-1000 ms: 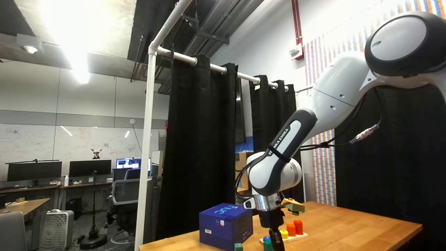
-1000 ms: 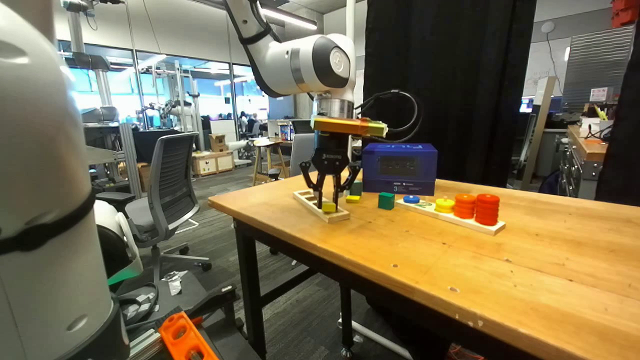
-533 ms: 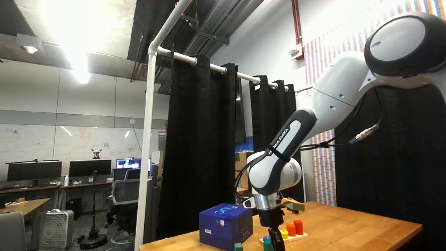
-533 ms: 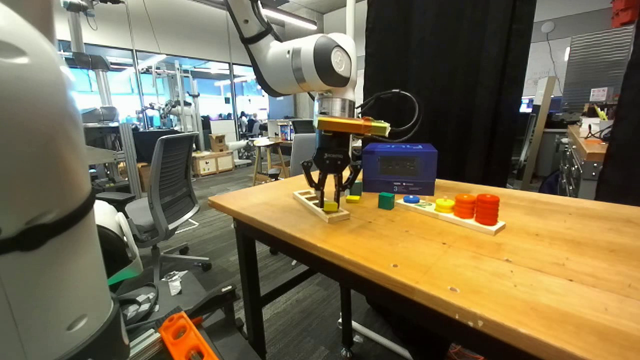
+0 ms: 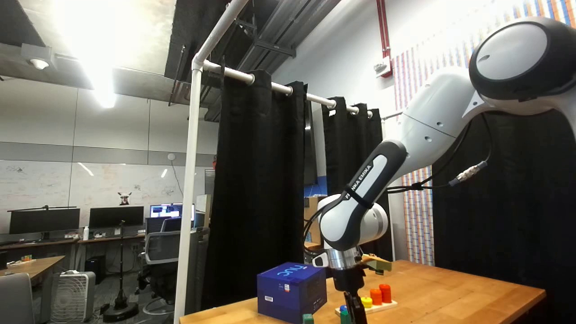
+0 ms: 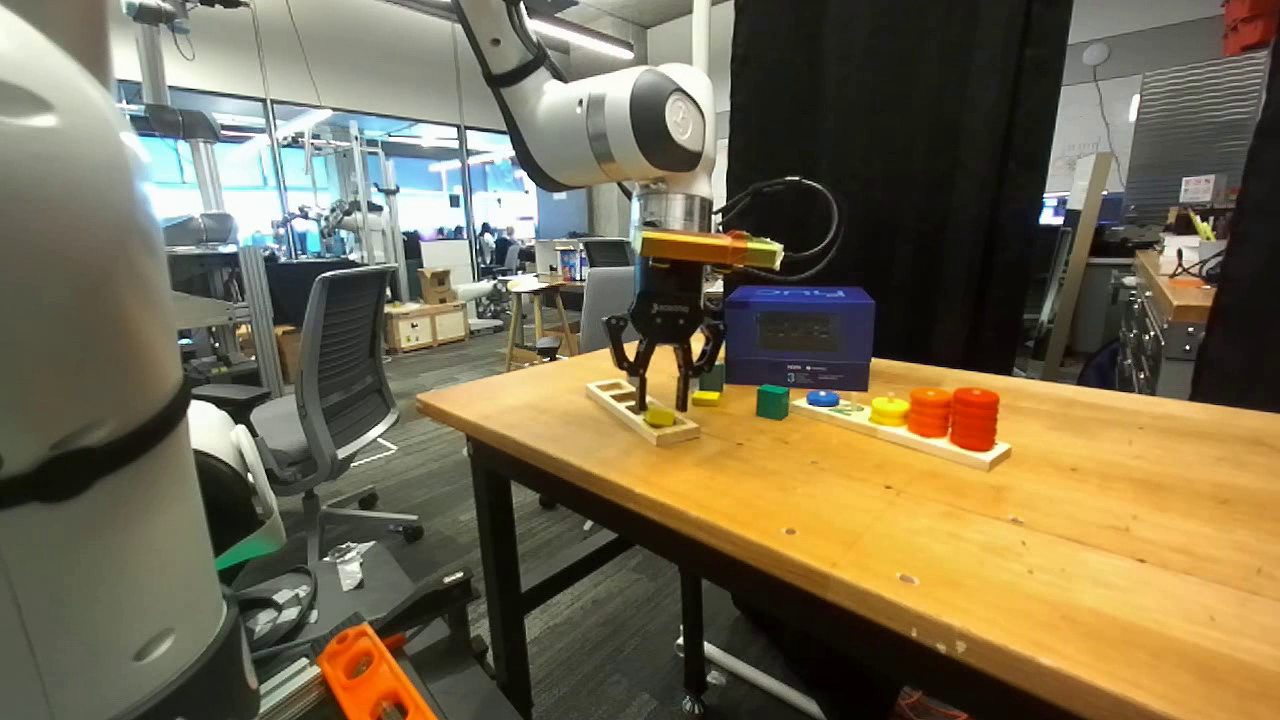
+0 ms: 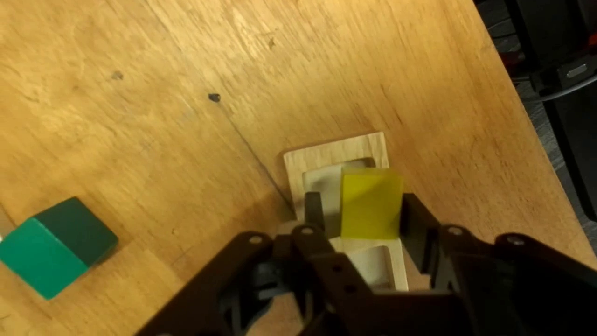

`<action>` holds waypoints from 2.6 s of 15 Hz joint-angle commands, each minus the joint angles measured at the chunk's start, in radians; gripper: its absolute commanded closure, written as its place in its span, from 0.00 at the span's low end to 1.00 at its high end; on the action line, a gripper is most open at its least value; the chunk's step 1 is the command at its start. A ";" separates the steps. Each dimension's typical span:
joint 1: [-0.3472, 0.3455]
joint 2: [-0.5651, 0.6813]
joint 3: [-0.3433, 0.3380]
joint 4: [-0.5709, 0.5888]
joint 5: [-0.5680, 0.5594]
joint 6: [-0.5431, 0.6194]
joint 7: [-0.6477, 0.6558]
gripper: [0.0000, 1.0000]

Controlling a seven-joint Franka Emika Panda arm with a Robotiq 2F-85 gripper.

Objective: Put the yellow block on the table in the first compartment from the right of the wooden tray

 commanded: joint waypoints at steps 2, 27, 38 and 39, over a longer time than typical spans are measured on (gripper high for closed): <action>0.000 0.013 -0.003 0.041 -0.007 -0.032 -0.019 0.13; -0.103 -0.690 -0.229 -0.070 0.054 -0.600 0.486 0.00; -0.178 -0.788 -0.238 -0.135 0.092 -0.605 0.778 0.00; -0.180 -0.795 -0.238 -0.140 0.092 -0.605 0.785 0.00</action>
